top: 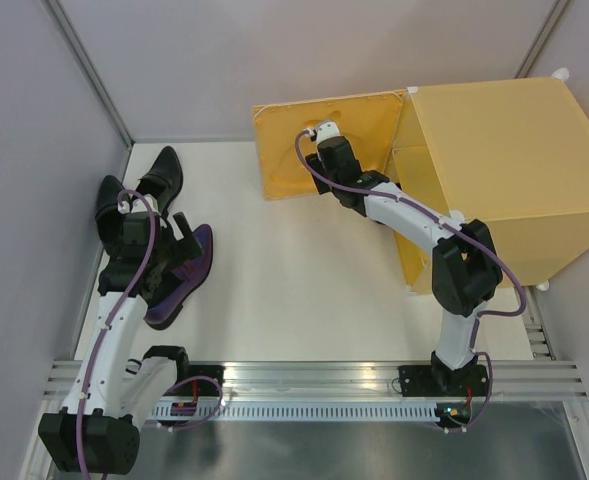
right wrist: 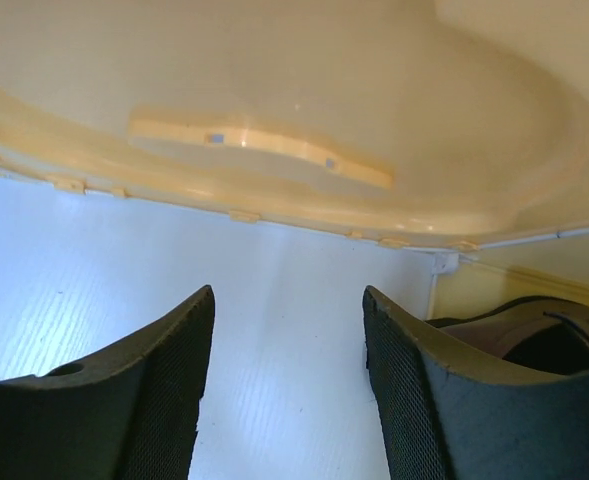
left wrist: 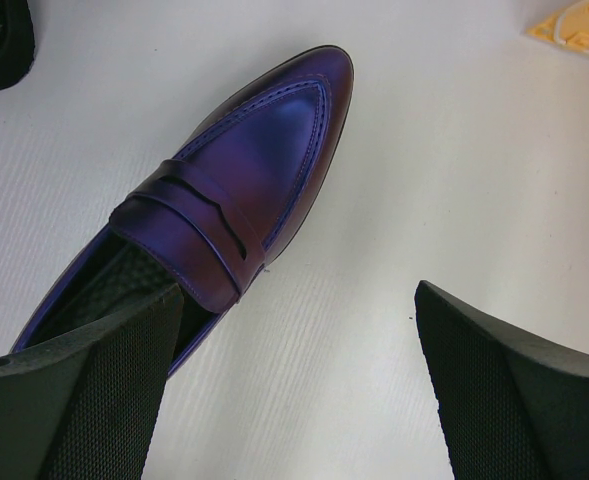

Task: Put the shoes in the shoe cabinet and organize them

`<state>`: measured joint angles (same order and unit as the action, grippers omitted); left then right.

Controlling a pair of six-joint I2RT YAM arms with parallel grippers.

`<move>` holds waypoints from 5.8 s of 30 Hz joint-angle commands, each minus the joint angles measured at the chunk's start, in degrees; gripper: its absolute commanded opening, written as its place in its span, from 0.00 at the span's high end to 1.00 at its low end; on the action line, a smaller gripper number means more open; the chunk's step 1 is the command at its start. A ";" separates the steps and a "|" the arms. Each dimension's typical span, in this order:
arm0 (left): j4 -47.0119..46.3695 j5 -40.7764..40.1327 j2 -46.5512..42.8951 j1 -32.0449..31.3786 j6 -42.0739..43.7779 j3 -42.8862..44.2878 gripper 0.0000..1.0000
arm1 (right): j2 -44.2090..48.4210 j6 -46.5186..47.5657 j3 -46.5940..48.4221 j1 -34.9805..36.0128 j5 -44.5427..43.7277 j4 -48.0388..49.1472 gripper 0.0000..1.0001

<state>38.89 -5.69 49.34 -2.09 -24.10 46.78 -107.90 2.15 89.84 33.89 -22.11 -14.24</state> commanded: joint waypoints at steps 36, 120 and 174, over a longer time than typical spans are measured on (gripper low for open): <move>-1.72 0.16 -0.74 0.15 2.48 -0.38 0.00 | -7.50 -10.77 -6.17 -3.83 -10.31 0.89 0.27; -1.45 -1.07 -0.12 0.15 2.56 -0.38 0.00 | -10.58 -14.63 -7.58 -11.91 -18.49 6.95 0.28; -1.45 -1.34 0.05 0.15 2.56 -0.38 0.00 | -12.51 -12.34 -1.69 -14.90 -22.01 2.73 0.28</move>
<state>38.89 -5.93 49.52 -2.09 -24.08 46.48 -122.80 -9.76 88.58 20.73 -39.57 -11.22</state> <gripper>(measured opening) 0.995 0.717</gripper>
